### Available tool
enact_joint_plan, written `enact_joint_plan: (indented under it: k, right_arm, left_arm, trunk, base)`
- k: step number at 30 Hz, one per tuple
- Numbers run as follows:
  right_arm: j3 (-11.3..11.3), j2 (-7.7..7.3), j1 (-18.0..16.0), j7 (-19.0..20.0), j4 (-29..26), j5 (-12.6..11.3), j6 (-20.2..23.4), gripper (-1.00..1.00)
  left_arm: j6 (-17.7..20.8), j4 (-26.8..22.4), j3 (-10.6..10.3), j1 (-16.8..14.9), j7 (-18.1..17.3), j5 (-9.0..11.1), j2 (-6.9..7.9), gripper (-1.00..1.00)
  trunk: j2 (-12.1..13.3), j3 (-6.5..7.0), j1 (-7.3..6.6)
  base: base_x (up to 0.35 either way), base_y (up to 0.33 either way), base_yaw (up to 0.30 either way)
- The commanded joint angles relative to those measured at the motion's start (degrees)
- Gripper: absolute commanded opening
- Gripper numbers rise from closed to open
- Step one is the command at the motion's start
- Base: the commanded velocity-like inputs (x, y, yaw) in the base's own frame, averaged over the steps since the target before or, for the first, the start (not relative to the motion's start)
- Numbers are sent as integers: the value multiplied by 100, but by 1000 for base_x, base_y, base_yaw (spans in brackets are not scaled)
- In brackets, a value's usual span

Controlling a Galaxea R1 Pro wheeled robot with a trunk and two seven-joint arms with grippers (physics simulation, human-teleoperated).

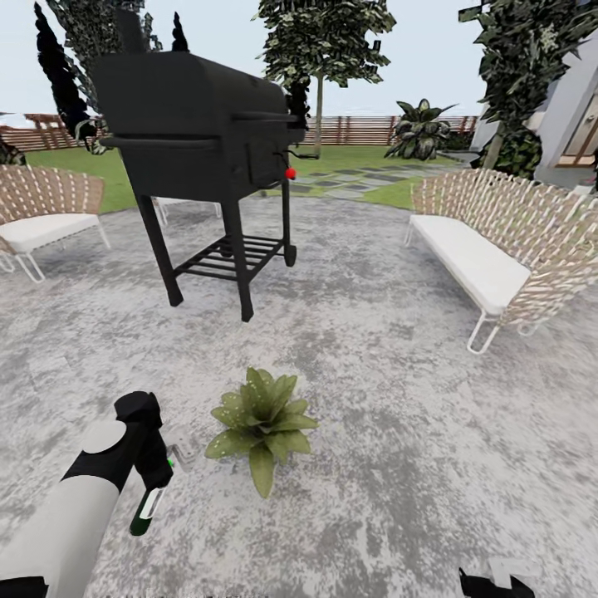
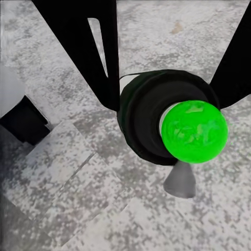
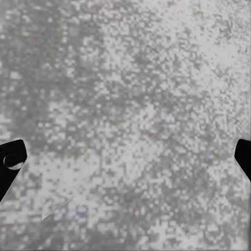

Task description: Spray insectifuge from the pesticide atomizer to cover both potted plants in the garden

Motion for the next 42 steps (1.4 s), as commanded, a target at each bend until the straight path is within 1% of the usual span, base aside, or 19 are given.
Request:
enact_joint_plan:
  k: [1,3,4,5,7,18,30,36,42]
  right_arm:
    - [-53,1,-4,31,-9,17,-27,100]
    - [-55,7,-4,31,-7,12,-27,100]
    - [-52,9,-4,31,-3,15,-27,100]
    - [-51,10,-4,31,1,18,-27,100]
    - [-49,14,-4,31,1,18,-27,100]
    - [-50,19,-4,23,1,18,-27,100]
    - [-49,19,-4,23,4,21,-27,100]
    - [-53,11,-4,27,8,21,-27,100]
    - [-53,17,-4,22,5,19,-27,100]
  left_arm:
    - [61,-7,9,-5,-50,-48,4,-100]
    - [61,-6,15,-5,-50,-49,9,-100]
    - [59,-6,64,-5,-50,-51,8,-100]
    - [53,-7,336,-5,-50,-58,-4,-100]
    - [52,-4,368,-5,-50,-61,-5,-100]
    - [52,-3,383,-5,-50,-53,-6,-100]
    - [52,-3,365,-5,-50,-61,-32,-100]
    - [52,-3,370,-5,-50,-61,-30,-100]
    - [52,-3,378,-5,-50,-61,-29,-100]
  trunk:
    - [-2,-8,-1]
    - [-2,-13,-1]
    - [-2,-17,-1]
    - [-2,-25,-1]
    - [-2,-36,-1]
    - [-2,-40,-1]
    - [-2,-40,-1]
    - [-2,-40,-1]
    - [-2,-40,-1]
  base:
    - [0,-271,151]
    - [0,-271,73]
    - [0,-271,25]
    - [0,-271,3]
    - [0,-272,80]
    - [33,-278,265]
    - [207,-259,278]
    - [35,-302,81]
    - [27,-305,217]
